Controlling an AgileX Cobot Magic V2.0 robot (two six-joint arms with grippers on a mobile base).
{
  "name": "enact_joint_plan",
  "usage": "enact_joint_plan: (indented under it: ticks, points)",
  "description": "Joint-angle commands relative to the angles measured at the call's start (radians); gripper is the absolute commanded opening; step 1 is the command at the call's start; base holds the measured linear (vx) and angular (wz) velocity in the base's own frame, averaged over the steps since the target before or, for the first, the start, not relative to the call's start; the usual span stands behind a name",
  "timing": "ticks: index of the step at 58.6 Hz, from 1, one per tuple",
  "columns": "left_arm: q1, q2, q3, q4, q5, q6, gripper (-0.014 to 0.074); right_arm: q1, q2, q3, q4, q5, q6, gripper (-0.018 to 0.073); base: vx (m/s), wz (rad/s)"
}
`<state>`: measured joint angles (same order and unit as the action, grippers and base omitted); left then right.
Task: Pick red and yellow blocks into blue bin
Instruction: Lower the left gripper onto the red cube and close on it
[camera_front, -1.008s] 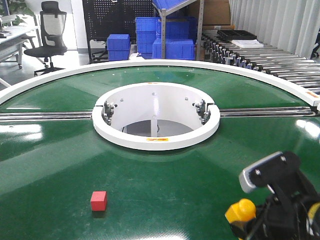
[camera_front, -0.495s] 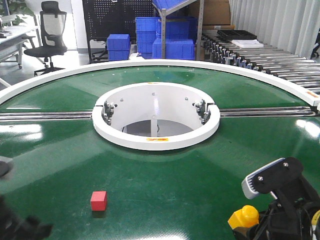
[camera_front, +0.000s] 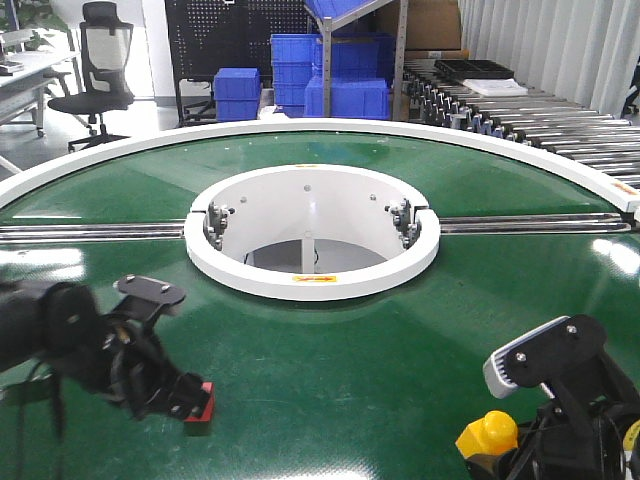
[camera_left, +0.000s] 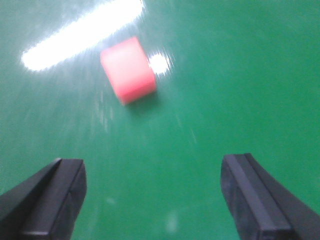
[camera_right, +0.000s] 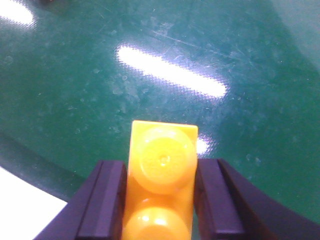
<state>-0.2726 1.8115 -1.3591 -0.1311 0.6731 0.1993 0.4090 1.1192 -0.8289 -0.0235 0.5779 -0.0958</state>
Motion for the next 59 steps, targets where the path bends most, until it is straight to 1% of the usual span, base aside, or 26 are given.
enact_joint_plan:
  ticks: [1, 5, 8, 13, 19, 28, 49, 59]
  points:
    - [-0.003, 0.038, -0.122, 0.006, 0.004, -0.084, 0.066, 0.001, -0.024, -0.029, -0.01, -0.06, -0.007, 0.0192, 0.0, 0.0]
    - [-0.003, 0.095, -0.197, 0.031, 0.035, -0.132, 0.066, 0.001, -0.024, -0.029, -0.01, -0.06, -0.007, 0.0192, 0.0, 0.0]
    - [-0.003, 0.137, -0.248, 0.052, 0.064, -0.184, 0.066, 0.001, -0.024, -0.029, -0.01, -0.06, -0.007, 0.0192, 0.0, 0.0]
    - [-0.003, 0.202, -0.324, 0.075, 0.095, -0.235, 0.066, 0.001, -0.024, -0.029, -0.01, -0.06, -0.007, 0.0192, 0.0, 0.0]
    - [-0.003, 0.264, -0.41, 0.076, 0.112, -0.252, 0.0659, 0.001, -0.024, -0.029, -0.01, -0.06, -0.007, 0.0192, 0.0, 0.0]
    - [-0.003, 0.333, -0.482, 0.073, 0.111, -0.263, 0.0645, 0.001, -0.024, -0.029, -0.01, -0.06, -0.007, 0.0192, 0.0, 0.0]
    - [-0.003, 0.383, -0.493, 0.073, 0.11, -0.263, 0.0573, 0.001, -0.024, -0.029, -0.01, -0.06, -0.007, 0.0192, 0.0, 0.0]
    - [-0.003, 0.382, -0.493, 0.073, 0.113, -0.263, 0.0513, 0.001, -0.024, -0.029, -0.01, -0.06, -0.007, 0.0192, 0.0, 0.0]
